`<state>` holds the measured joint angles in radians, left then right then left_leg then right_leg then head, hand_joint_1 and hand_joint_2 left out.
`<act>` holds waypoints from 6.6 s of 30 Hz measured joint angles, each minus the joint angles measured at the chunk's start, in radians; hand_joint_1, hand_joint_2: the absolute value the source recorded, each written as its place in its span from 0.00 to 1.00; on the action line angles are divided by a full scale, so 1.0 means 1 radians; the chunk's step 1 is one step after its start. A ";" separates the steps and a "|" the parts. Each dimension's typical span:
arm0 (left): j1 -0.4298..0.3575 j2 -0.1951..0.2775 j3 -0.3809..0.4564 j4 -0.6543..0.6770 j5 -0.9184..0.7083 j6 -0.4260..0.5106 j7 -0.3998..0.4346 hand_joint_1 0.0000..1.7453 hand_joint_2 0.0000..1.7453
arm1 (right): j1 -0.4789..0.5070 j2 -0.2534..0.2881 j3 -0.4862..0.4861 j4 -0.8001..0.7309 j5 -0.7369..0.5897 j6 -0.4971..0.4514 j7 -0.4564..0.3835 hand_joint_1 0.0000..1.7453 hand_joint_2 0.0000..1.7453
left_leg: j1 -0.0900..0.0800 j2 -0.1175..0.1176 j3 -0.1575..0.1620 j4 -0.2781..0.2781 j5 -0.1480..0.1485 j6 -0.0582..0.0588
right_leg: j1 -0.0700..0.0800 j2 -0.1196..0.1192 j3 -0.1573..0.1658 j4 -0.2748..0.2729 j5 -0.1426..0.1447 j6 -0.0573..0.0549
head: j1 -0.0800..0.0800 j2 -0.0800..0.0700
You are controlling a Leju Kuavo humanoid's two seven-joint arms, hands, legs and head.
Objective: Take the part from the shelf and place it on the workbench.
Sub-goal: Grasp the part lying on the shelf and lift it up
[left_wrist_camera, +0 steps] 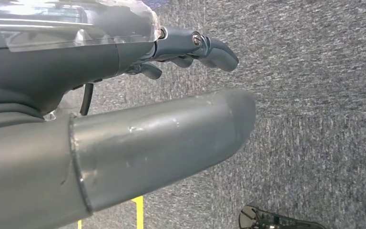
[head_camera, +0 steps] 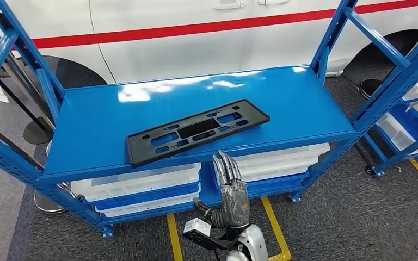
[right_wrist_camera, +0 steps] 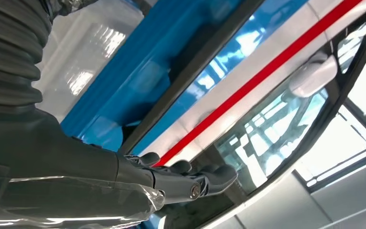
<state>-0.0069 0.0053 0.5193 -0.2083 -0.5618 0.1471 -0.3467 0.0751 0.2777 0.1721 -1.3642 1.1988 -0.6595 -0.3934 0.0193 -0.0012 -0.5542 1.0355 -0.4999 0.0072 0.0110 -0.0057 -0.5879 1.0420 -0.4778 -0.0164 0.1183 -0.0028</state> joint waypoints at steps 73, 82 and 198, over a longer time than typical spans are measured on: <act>-0.011 -0.005 0.092 -0.001 -0.231 -0.016 0.034 0.00 0.00 | -0.019 -0.015 -0.037 0.086 0.292 0.000 0.324 0.00 1.00 | 0.004 0.001 -0.047 0.081 0.017 -0.024 | -0.009 -0.001 0.056 -0.030 -0.013 -0.009 | 0.000 0.000; -0.019 -0.012 0.109 -0.001 -0.249 -0.040 0.033 0.00 0.00 | -0.105 -0.019 -0.023 0.151 0.263 0.000 0.326 0.00 1.00 | 0.005 0.003 -0.013 -0.011 0.027 0.022 | -0.013 0.004 -0.035 0.153 -0.109 0.036 | 0.001 0.000; -0.031 -0.084 0.382 -0.001 -0.499 -0.063 0.080 0.00 0.75 | -0.202 -0.188 0.333 -0.381 -0.856 0.311 0.001 1.00 1.00 | 0.007 0.001 -0.028 0.051 0.002 -0.024 | -0.011 0.005 0.010 -0.011 0.014 0.005 | 0.000 0.000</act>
<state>-0.0374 -0.0788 0.9012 -0.2094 -1.0605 0.0837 -0.2670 -0.1268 0.0895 0.5055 -1.7457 0.3429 -0.3483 -0.3923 0.0264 -0.0006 -0.5824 1.0867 -0.4976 -0.0163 -0.0004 -0.0008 -0.5783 1.0314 -0.4639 -0.0118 0.1184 -0.0028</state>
